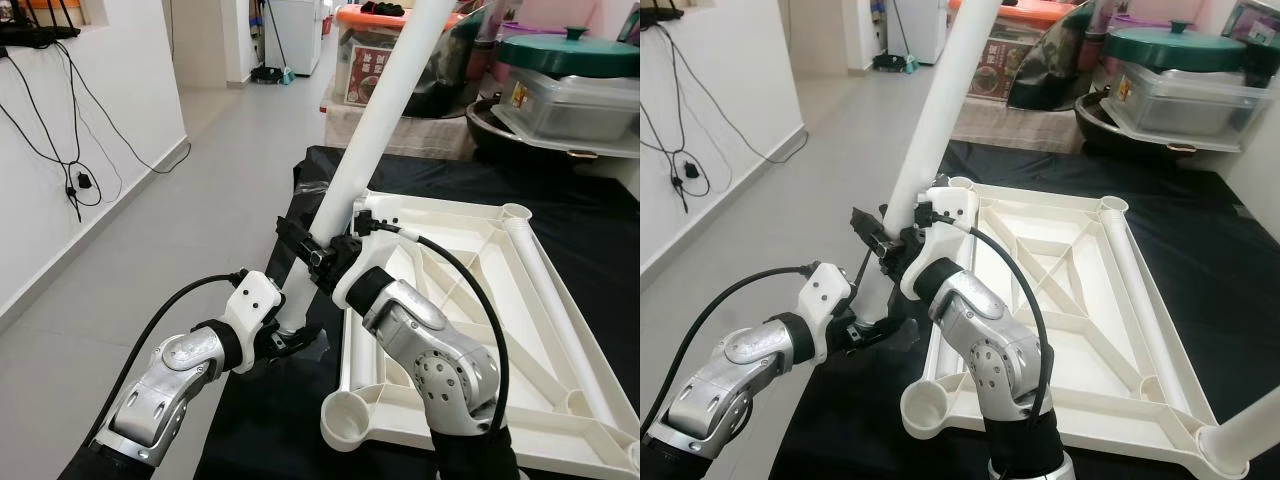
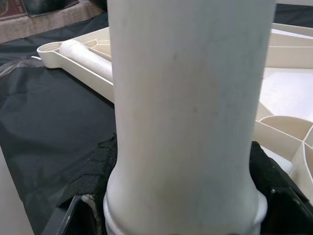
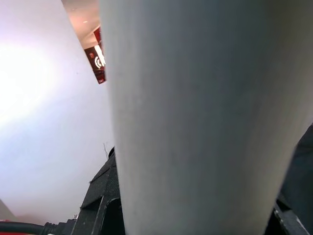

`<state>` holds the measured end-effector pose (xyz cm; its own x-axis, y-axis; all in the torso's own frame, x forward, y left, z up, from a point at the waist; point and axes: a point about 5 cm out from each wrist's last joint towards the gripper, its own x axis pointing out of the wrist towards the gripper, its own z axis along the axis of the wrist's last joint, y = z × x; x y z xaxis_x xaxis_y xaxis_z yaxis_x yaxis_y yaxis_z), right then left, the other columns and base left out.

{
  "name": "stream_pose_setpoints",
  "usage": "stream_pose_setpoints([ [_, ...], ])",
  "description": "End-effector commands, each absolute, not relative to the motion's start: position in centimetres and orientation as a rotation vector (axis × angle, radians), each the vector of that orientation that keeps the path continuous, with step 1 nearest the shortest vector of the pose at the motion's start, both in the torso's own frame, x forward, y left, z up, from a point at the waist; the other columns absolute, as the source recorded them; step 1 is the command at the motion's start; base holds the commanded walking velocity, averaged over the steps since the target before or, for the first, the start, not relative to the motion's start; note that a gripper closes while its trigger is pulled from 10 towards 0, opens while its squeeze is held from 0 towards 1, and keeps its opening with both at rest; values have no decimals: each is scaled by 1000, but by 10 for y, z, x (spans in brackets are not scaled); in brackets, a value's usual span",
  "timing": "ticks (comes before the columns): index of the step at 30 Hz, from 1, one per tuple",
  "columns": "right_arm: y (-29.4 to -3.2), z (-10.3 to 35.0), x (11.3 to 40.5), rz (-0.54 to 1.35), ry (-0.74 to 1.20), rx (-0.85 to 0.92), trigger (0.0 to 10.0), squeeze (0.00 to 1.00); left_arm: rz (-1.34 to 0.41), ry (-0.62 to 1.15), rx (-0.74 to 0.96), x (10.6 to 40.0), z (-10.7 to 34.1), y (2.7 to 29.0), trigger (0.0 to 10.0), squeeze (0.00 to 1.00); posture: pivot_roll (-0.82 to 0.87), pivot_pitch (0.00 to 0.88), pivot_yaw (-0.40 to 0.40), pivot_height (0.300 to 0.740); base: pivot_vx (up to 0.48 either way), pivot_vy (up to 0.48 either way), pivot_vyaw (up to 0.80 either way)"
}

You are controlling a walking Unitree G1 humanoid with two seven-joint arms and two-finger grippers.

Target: Building children table

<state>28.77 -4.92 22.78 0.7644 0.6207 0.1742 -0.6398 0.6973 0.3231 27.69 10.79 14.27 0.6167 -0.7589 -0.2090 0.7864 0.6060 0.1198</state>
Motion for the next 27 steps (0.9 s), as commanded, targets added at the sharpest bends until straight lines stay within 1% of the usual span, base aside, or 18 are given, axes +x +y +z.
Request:
stream_pose_setpoints([
  [1, -51, 233, 288, 677, -102, 366, 0, 0, -1049, 118, 240, 263, 144, 89, 10000, 0, 83, 0, -51, 740, 0, 0, 0],
  [7, -50, 234, 288, 680, -120, 368, 0, 0, -1045, 118, 257, 263, 143, 91, 10000, 0, 86, 0, -52, 740, 0, 0, 0],
  [8, -49, 234, 287, 684, -125, 368, 0, 0, -1028, 116, 264, 265, 142, 92, 10000, 376, 87, 0, -51, 740, 0, 0, 0],
  [9, -49, 234, 287, 684, -125, 368, 0, 0, -1028, 116, 264, 265, 142, 92, 10000, 376, 87, 0, -51, 740, 0, 0, 0],
  [10, -48, 234, 287, 687, -127, 370, 0, 0, -1000, 107, 269, 268, 143, 94, 10000, 839, 87, 0, -51, 740, 0, 0, 0],
  [11, -47, 235, 286, 691, -130, 372, 0, 0, -977, 93, 269, 271, 144, 96, 10000, 1000, 87, 0, -50, 740, 0, 0, 0],
  [14, -49, 235, 285, 691, -136, 372, 0, 0, -931, 54, 254, 276, 149, 101, 10000, 1000, 88, 0, -49, 740, 0, 0, 0],
  [18, -52, 235, 287, 683, -142, 367, 0, 0, -917, 36, 235, 277, 154, 106, 10000, 1000, 91, 0, -45, 740, 0, 0, 0],
  [19, -57, 235, 289, 672, -149, 356, 0, 0, -911, 25, 221, 276, 159, 110, 10000, 1000, 100, 0, -48, 740, 0, 0, 0],
  [22, -62, 236, 292, 663, -156, 343, 0, 0, -902, 18, 209, 275, 162, 113, 10000, 1000, 100, 0, -48, 740, 0, 0, 0],
  [23, -71, 237, 296, 645, -166, 320, 0, 0, -882, 13, 191, 274, 167, 119, 10000, 1000, 104, 0, -48, 740, 0, 0, 0],
  [24, -71, 237, 296, 645, -166, 320, 0, 0, -882, 13, 191, 274, 167, 119, 10000, 1000, 104, 0, -48, 740, 0, 0, 0],
  [25, -83, 239, 302, 619, -177, 284, 0, 0, -854, -1, 183, 273, 172, 125, 10000, 1000, 107, 0, -51, 740, 0, 0, 0],
  [26, -98, 240, 308, 591, -184, 240, 0, 0, -811, -18, 179, 273, 177, 132, 10000, 384, 115, 0, -57, 740, 0, 0, 0],
  [27, -112, 241, 312, 567, -187, 199, 0, 0, -760, -33, 186, 274, 180, 139, 10000, 0, 120, 0, -58, 740, 0, 0, 0],
])
